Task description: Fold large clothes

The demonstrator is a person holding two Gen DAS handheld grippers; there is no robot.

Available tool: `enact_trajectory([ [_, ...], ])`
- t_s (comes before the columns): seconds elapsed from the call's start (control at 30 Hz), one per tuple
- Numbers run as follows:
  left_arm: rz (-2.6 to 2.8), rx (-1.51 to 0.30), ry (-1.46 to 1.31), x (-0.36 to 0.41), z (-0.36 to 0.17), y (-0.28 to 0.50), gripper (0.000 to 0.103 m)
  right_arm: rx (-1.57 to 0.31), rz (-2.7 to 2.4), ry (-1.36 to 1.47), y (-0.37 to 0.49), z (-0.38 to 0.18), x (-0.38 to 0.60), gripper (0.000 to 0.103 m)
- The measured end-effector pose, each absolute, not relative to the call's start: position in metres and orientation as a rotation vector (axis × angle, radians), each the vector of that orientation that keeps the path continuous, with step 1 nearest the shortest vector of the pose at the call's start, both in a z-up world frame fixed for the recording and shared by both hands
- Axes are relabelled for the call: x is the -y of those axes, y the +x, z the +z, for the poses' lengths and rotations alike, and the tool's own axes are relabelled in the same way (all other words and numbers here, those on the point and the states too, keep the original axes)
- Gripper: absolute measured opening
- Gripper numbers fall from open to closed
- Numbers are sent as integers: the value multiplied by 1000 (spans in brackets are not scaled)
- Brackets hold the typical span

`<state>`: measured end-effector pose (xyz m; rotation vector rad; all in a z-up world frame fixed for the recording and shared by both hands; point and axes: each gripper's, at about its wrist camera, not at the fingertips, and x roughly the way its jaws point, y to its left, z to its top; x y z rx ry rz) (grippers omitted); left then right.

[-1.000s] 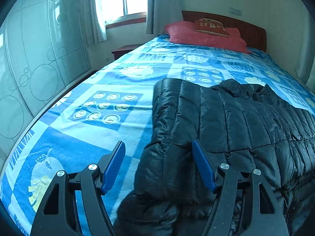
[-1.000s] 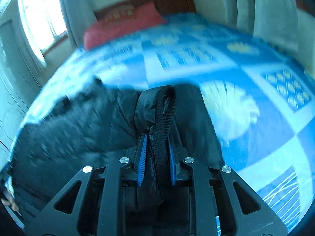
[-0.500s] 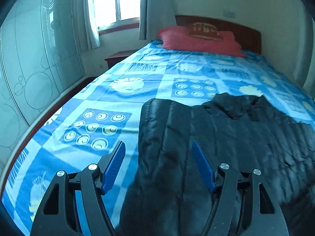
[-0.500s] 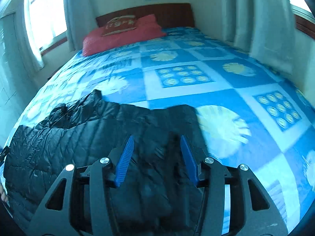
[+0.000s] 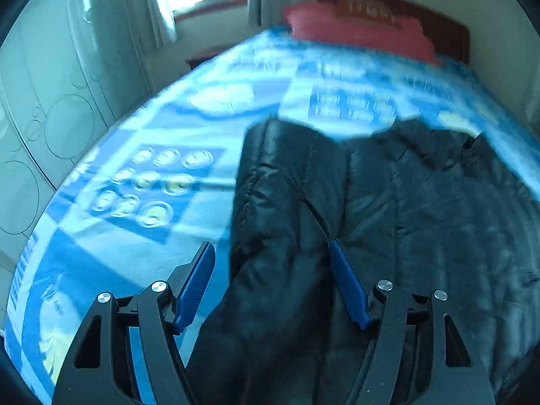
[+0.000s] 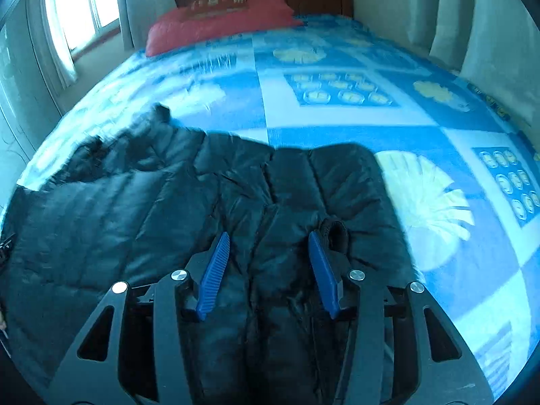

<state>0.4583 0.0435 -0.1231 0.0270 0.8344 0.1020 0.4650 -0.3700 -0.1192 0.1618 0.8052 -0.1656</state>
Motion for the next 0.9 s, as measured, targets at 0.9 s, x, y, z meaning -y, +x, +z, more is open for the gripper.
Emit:
enact_trajectory([
  [0.9, -32, -861, -70, -95, -97, 275, 74, -838, -168, 198, 246, -112, 365, 68],
])
